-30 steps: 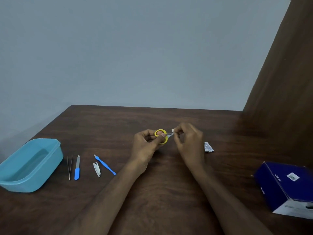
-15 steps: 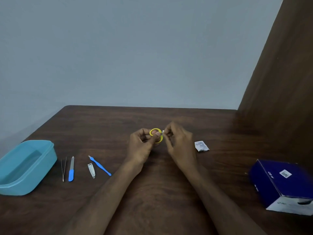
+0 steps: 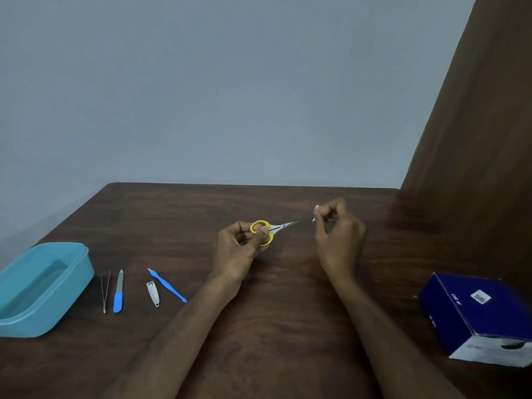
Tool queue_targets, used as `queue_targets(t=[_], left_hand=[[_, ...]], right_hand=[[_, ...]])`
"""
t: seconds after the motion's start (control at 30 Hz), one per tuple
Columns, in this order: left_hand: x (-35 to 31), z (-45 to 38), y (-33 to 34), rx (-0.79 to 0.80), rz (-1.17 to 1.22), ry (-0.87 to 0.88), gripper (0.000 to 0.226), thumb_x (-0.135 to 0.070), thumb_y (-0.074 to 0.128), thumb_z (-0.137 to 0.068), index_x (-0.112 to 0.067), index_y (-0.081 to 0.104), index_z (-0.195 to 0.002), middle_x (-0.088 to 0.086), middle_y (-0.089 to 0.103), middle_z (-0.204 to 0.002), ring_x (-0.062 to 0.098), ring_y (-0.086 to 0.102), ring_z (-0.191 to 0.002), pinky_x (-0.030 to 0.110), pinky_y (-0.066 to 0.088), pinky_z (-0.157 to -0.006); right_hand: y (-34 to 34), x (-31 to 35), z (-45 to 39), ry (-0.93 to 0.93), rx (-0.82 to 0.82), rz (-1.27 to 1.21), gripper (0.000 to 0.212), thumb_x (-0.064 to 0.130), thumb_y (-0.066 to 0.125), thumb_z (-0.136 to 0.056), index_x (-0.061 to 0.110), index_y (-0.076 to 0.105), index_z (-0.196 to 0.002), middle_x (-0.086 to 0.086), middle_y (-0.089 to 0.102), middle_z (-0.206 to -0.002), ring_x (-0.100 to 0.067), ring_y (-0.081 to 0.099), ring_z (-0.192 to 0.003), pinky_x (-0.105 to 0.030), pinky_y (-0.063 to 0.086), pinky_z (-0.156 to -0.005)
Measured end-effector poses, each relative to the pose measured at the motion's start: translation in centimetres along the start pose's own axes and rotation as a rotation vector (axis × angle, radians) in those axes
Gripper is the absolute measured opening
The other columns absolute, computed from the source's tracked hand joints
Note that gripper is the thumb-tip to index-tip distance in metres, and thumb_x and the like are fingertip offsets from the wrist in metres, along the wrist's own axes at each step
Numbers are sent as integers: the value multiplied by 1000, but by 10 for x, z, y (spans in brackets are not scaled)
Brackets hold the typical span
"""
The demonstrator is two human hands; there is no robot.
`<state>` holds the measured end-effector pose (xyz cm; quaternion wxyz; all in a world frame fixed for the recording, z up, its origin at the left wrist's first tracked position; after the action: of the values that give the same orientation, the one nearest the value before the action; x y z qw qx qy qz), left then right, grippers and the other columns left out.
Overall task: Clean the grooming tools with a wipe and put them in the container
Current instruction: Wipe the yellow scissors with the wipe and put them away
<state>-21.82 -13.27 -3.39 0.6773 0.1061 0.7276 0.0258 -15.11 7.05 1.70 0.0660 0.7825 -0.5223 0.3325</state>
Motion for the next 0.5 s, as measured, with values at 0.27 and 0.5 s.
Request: queue_targets(t=[0.27,0.5], left_hand=[[0,0,-1,-23,10,-3,21,-11,81,-93,6,73,-103,15,78,-90,14,76,-83,31,66,-80],[-4,4,2,-17,9,-28,17,-13,79,-96,1,70,-101,16,78,-92,15,77,-80,34,66,-79]], right_hand=[[29,18,18,-77,270,-83,25,4,76,-90,16,55,-86,9,67,-81,-17,69,-74,-45,57,-71],[8,16,11,-11,74,-82,22,3,78,-90,13,59,-89,8,72,-85,-6,69,-73,-32,57,-75]])
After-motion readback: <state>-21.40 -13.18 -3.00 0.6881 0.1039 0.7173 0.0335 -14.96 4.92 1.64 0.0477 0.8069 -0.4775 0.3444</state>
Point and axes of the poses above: each hand's wrist, its own z-axis away from the middle knuckle, its own y-axis out of the palm, x = y × z, the point moved 4 cm from there along -z, towards the middle knuckle
